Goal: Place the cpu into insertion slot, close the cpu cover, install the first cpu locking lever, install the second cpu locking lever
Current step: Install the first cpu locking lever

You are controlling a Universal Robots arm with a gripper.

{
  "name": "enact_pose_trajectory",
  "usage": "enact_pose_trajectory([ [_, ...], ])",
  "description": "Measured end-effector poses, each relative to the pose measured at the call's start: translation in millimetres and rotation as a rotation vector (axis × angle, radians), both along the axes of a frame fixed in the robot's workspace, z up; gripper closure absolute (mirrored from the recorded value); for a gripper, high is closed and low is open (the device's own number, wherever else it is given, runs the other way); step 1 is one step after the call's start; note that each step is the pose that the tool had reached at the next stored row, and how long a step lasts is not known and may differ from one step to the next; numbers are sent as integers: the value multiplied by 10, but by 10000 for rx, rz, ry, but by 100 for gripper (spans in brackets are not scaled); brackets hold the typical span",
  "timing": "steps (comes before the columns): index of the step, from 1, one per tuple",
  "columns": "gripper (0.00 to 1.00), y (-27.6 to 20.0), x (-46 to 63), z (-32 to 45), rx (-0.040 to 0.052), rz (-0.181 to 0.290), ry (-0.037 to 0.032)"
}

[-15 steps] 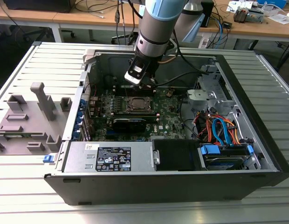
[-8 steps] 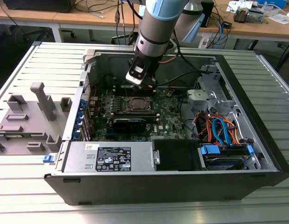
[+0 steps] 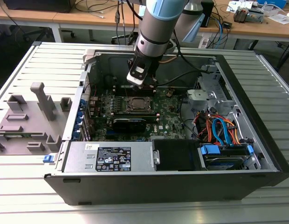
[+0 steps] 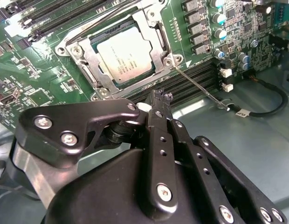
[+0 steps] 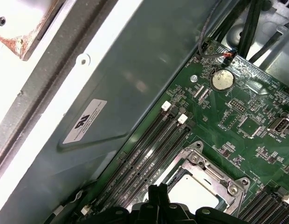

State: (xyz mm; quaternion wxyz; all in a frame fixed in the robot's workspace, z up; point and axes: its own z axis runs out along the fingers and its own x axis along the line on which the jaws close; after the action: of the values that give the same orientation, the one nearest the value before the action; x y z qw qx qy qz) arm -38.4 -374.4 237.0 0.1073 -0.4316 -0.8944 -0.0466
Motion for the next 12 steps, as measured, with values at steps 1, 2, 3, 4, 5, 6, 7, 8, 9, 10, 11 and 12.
enact_pose_trajectory([
  [1, 89, 0, 0, 0, 0, 24, -1],
  [2, 89, 0, 0, 0, 0, 42, 0],
  [3, 89, 0, 0, 0, 0, 69, 0],
  [4, 89, 0, 0, 0, 0, 87, 0],
  [5, 89, 0, 0, 0, 0, 117, 0],
  [6, 89, 0, 0, 0, 0, 134, 0],
  [7, 89, 0, 0, 0, 0, 153, 0],
  [8, 89, 0, 0, 0, 0, 185, -1],
  [9, 89, 0, 0, 0, 0, 209, 0],
  [10, 89, 0, 0, 0, 0, 234, 0],
  [11, 89, 0, 0, 0, 0, 266, 0],
  [12, 89, 0, 0, 0, 0, 320, 0],
])
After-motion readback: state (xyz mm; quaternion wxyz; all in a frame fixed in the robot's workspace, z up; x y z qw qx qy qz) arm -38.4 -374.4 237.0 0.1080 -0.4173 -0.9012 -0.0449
